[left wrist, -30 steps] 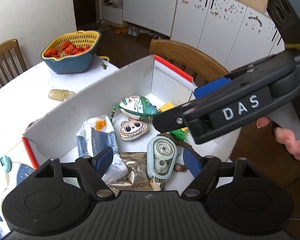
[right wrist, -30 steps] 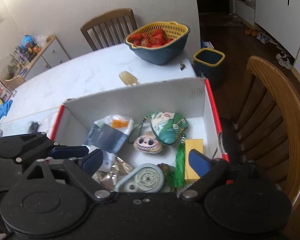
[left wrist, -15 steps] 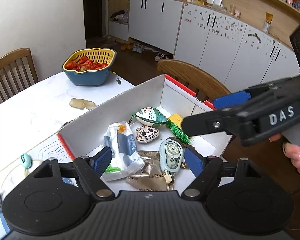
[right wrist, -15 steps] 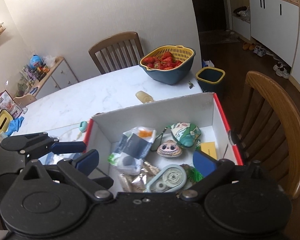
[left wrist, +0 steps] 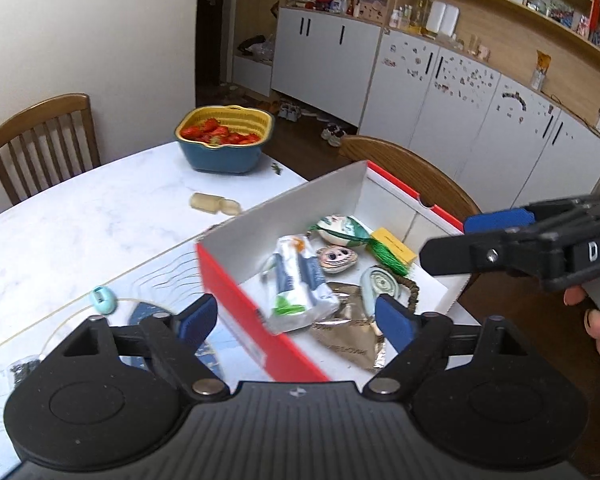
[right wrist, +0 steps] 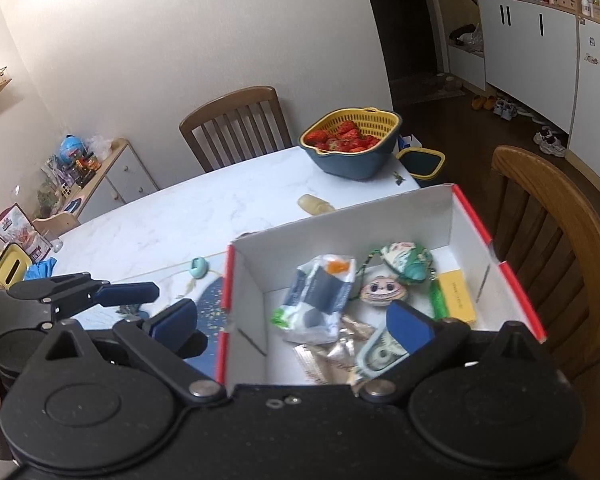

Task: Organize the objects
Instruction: 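Withdraw both tools from the shoebox toward the bead bags on the placemat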

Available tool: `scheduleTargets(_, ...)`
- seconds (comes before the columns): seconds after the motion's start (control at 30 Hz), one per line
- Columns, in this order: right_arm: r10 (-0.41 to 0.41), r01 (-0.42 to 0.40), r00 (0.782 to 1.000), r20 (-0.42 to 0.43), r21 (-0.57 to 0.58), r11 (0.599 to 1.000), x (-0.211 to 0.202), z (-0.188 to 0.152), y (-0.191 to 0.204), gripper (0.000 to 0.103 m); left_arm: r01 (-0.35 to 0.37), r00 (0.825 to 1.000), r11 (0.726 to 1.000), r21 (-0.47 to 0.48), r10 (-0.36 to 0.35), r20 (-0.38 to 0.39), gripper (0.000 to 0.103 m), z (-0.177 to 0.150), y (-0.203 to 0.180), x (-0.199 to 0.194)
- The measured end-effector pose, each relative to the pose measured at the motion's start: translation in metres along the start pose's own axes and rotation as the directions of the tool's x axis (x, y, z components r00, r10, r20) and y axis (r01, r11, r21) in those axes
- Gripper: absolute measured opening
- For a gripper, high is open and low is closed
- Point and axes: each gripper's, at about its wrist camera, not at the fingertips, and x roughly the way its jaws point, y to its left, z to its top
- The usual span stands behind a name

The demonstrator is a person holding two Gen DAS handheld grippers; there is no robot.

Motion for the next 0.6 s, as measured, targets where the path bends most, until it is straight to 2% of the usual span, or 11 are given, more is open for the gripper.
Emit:
scheduleTargets(0.13,-0.001,0.001,1.000,0.008,-0.009,1.000,0.002,-0.007,0.022,0.101,-0.008,1.000,1.000,-0.017,0.008,0.014,0.090,-0.007,0.020,-0.014)
scheduleTargets(0.23,0.010,-0.010,1.000,-0.001,-0.023,1.000,0.007,-0.013,0.039,0.101,-0.022,0.999,0.999,-0.026,0.023,0.028,0.099,-0.013,0.035,-0.024)
scheduleTargets(0.6,0.038,-0.041,0.999,-0.035,-0.072,0.997,0.031,-0.030,0.101,0.101,-0.083,0.994,0.991,-0.106,0.090,0.067,0.102,-0.035,0.103,-0.050)
